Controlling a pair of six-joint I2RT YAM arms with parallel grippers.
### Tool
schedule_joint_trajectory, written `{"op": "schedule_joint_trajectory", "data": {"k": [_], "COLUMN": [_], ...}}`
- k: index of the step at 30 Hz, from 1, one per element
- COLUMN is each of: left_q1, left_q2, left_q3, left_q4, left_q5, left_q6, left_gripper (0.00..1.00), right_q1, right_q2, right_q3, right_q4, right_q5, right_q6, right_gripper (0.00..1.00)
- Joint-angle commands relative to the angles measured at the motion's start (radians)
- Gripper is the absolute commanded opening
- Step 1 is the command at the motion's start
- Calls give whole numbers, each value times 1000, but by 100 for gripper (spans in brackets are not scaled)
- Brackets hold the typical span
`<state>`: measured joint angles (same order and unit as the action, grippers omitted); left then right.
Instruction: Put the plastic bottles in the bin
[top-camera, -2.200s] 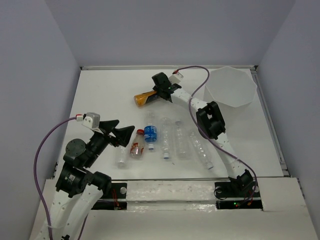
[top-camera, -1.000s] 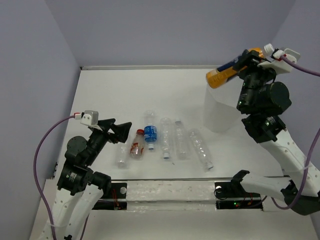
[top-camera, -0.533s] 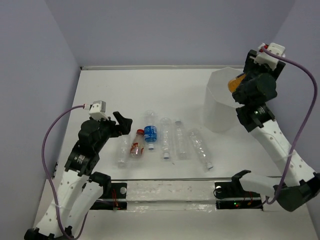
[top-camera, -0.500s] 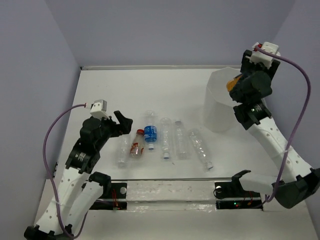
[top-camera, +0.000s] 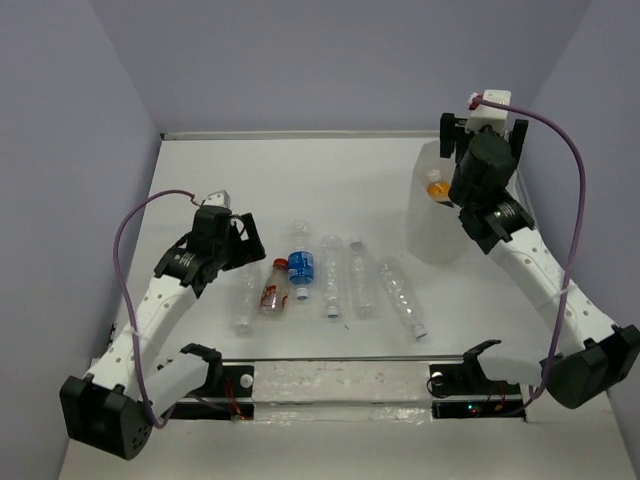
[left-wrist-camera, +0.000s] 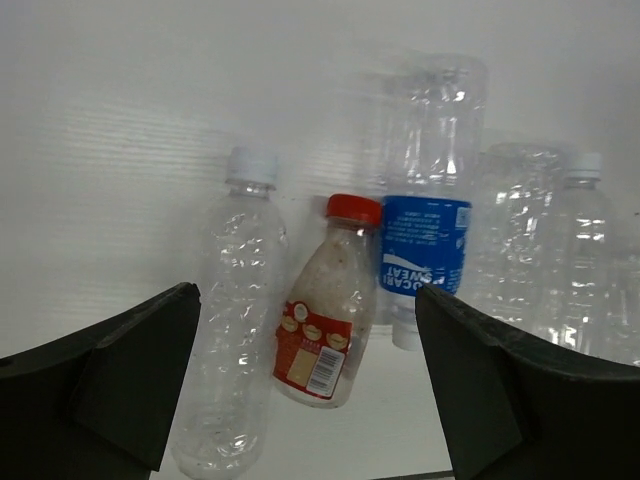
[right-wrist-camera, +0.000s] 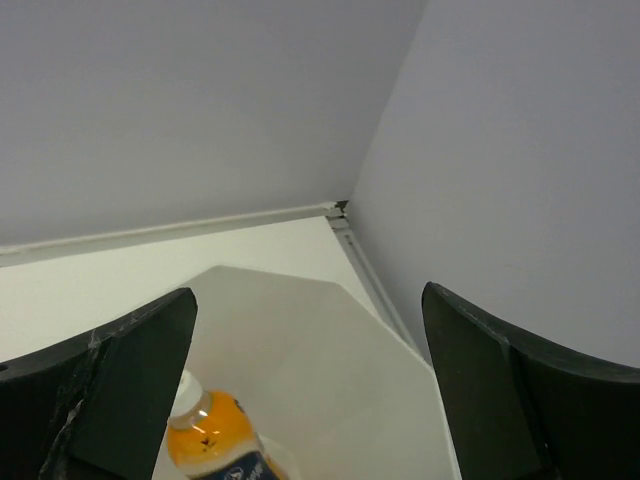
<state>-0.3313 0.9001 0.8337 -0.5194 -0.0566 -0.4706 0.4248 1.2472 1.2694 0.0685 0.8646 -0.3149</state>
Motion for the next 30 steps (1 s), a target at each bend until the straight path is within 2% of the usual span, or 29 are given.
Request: {"op": "schedule_joint_trajectory", "data": {"k": [1, 8, 13, 20, 23, 25, 28, 30], "left_q1": [5, 5, 5, 5, 3, 5, 3, 5], "left_q2": [146, 267, 365, 497, 549, 577, 585, 570], "left_q3": [1, -5, -10, -7, 15, 28, 53, 67], "left_q4": [-145, -189, -172, -114, -85, -73, -86, -109], "left_q5": [-22, -60, -37, 46, 52, 49, -12, -41], "left_q6": [20, 38, 44, 56, 47, 43, 12, 3], "left_gripper": [99, 98, 96, 82, 80, 72, 55, 53], "right_q1": [-4, -4, -4, -4, -4, -4, -4, -4], "right_q2": [-124, -253, -281, -305, -322, -330, -335, -339], "right_q3": [88, 39, 22, 12, 10, 10, 7, 7], "right_q4": [-163, -231, -234, -234, -236, -236, -236, -236], "right_q5": [-151, -373, -426, -527, -588, -631, -642, -633], "right_q6": [195, 358, 388, 416, 438, 453, 458, 456], "right_gripper": [99, 99, 99, 99, 98, 98, 98, 98]}}
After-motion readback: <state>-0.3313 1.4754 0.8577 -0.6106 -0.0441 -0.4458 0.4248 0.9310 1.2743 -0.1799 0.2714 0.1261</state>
